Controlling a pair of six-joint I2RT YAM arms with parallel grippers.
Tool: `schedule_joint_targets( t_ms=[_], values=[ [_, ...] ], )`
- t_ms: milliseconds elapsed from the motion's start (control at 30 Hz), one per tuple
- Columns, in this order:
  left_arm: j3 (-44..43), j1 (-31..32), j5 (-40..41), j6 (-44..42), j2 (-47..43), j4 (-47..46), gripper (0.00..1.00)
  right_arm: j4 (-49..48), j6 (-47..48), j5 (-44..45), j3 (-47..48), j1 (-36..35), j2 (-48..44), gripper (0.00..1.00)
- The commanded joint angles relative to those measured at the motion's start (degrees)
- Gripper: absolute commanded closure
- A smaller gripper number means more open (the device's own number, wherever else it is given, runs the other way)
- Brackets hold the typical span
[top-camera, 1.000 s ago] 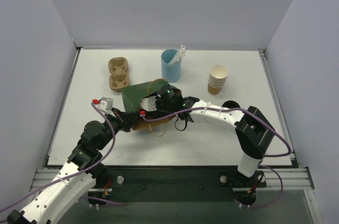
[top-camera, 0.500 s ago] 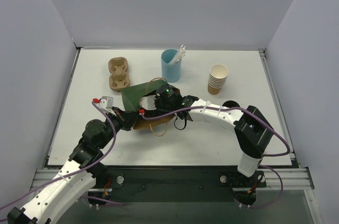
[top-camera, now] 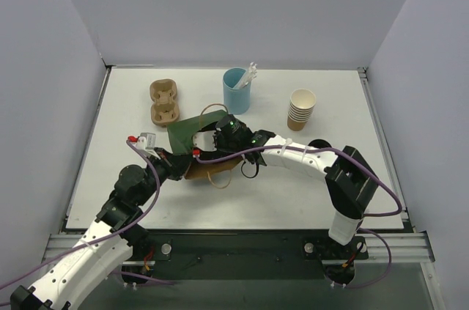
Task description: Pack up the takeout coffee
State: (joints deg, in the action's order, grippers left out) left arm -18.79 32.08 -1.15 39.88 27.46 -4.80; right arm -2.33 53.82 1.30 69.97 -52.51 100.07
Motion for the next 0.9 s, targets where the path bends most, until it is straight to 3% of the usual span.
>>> schedule_joint_targets(
  t_ms=[0,567,867],
  values=[
    [-2.3,0.0,-0.3,1.2,0.9,-1.8,1.0,6.7,-4.5,-4.8,1.7,0.0,0.5,0.75],
    [-2.1,0.0,0.4,3.0,1.6,-1.4,1.0,3.0,-8.3,0.5,3.1,-1.0,4.5,0.75],
    [-3.3,0.0,0.7,3.6,1.7,0.4,1.0,3.1,-11.9,0.3,4.0,-0.2,2.8,0.5]
  ],
)
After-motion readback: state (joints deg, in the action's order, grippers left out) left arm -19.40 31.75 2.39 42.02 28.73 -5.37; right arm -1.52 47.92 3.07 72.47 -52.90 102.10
